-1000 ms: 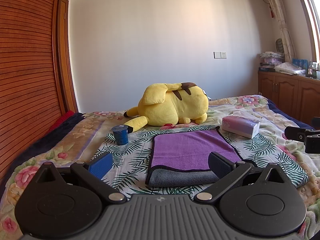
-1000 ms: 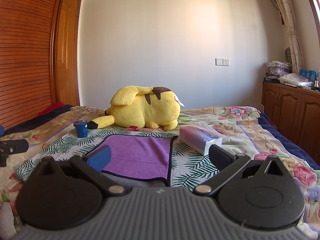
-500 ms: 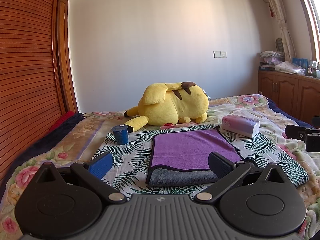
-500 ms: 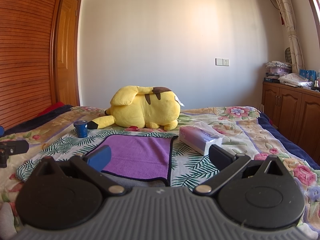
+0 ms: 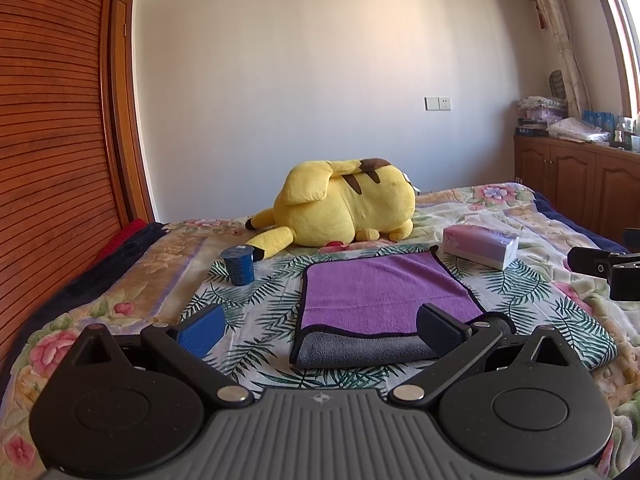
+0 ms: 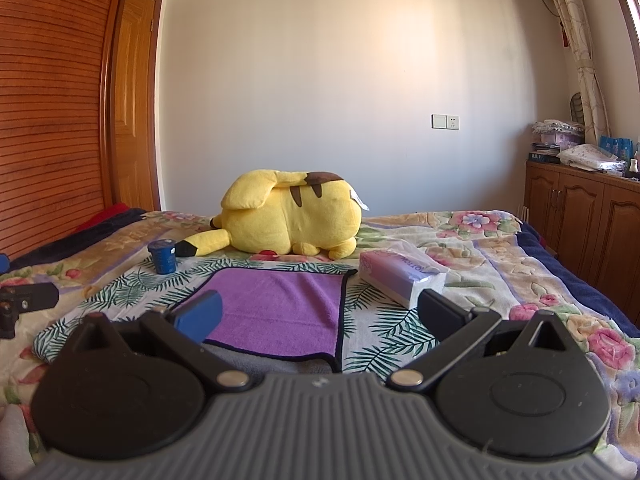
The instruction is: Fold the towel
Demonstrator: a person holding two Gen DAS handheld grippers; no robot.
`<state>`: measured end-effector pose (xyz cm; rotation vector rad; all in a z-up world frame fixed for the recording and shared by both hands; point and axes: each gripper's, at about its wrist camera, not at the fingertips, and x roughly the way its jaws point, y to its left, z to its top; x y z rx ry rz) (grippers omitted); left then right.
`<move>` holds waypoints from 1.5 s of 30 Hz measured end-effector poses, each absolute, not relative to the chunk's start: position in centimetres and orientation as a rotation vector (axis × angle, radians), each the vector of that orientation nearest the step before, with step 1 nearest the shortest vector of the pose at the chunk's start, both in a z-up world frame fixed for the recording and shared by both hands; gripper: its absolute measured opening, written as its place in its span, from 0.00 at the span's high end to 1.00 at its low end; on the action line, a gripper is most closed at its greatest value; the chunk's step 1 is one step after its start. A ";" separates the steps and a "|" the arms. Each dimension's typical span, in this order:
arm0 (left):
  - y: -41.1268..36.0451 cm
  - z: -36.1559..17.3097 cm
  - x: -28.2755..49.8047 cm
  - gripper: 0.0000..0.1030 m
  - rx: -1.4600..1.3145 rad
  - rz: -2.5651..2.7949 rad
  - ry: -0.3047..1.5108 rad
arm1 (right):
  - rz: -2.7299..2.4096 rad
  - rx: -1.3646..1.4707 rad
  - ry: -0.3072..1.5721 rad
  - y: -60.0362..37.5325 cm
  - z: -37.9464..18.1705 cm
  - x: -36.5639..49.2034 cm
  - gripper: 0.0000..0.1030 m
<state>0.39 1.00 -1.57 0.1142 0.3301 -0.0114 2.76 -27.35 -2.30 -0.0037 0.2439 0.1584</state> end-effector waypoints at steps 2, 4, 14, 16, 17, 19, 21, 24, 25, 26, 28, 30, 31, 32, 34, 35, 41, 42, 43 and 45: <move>1.1 -2.0 0.4 0.16 0.117 -0.014 0.343 | 0.160 -0.006 0.252 -27.2 -2.7 2.8 0.00; 1.2 -2.2 0.3 0.16 0.121 -0.015 0.355 | 0.162 -0.008 0.262 -27.1 -2.8 2.9 0.00; 0.7 -2.3 1.3 0.16 0.146 -0.019 0.417 | 0.182 -0.033 0.316 -26.3 -3.1 3.9 0.00; 0.8 -2.4 1.6 0.16 0.144 -0.026 0.434 | 0.187 -0.046 0.320 -26.1 -3.2 4.2 0.00; 0.7 -2.4 1.8 0.16 0.146 -0.027 0.439 | 0.189 -0.051 0.321 -26.1 -3.2 4.3 0.00; 0.7 -2.4 2.1 0.16 0.149 -0.028 0.447 | 0.193 -0.060 0.327 -25.9 -3.3 4.6 0.00; 0.8 -2.4 2.4 0.16 0.155 -0.031 0.454 | 0.197 -0.064 0.337 -25.9 -3.3 4.9 0.00; 0.8 -2.4 2.8 0.16 0.158 -0.028 0.465 | 0.204 -0.067 0.355 -25.8 -3.5 5.5 0.00; 0.8 -2.4 3.0 0.16 0.157 -0.026 0.468 | 0.206 -0.069 0.361 -25.8 -3.6 5.7 0.00; 0.8 -2.4 3.1 0.16 0.157 -0.022 0.469 | 0.208 -0.069 0.367 -25.8 -3.6 5.8 0.00; 0.9 -2.4 3.5 0.17 0.151 -0.026 0.477 | 0.214 -0.070 0.379 -25.8 -3.7 6.2 0.00; 0.9 -2.4 3.9 0.19 0.145 -0.035 0.485 | 0.221 -0.069 0.392 -25.8 -3.9 6.5 0.00; 0.9 -2.5 4.1 0.20 0.145 -0.040 0.489 | 0.223 -0.070 0.396 -25.8 -3.9 6.6 0.00; 0.8 -2.6 4.2 0.21 0.148 -0.042 0.491 | 0.225 -0.070 0.400 -25.9 -4.0 6.8 0.00; 0.9 -2.6 4.6 0.21 0.152 -0.047 0.496 | 0.231 -0.071 0.409 -25.8 -4.1 7.1 0.01; 0.8 -2.7 4.8 0.21 0.153 -0.050 0.498 | 0.234 -0.073 0.413 -25.8 -4.2 7.3 0.01; 0.8 -3.1 6.0 0.21 0.157 -0.069 0.517 | 0.244 -0.088 0.435 -25.6 -4.6 8.4 0.04; 0.8 -3.2 6.2 0.22 0.158 -0.073 0.521 | 0.248 -0.089 0.444 -25.7 -4.7 8.8 0.09; 0.8 -3.2 6.4 0.23 0.159 -0.077 0.524 | 0.250 -0.088 0.453 -25.7 -4.8 9.0 0.10; 0.9 -3.3 7.0 0.25 0.160 -0.084 0.531 | 0.248 -0.086 0.467 -25.7 -5.0 9.5 0.11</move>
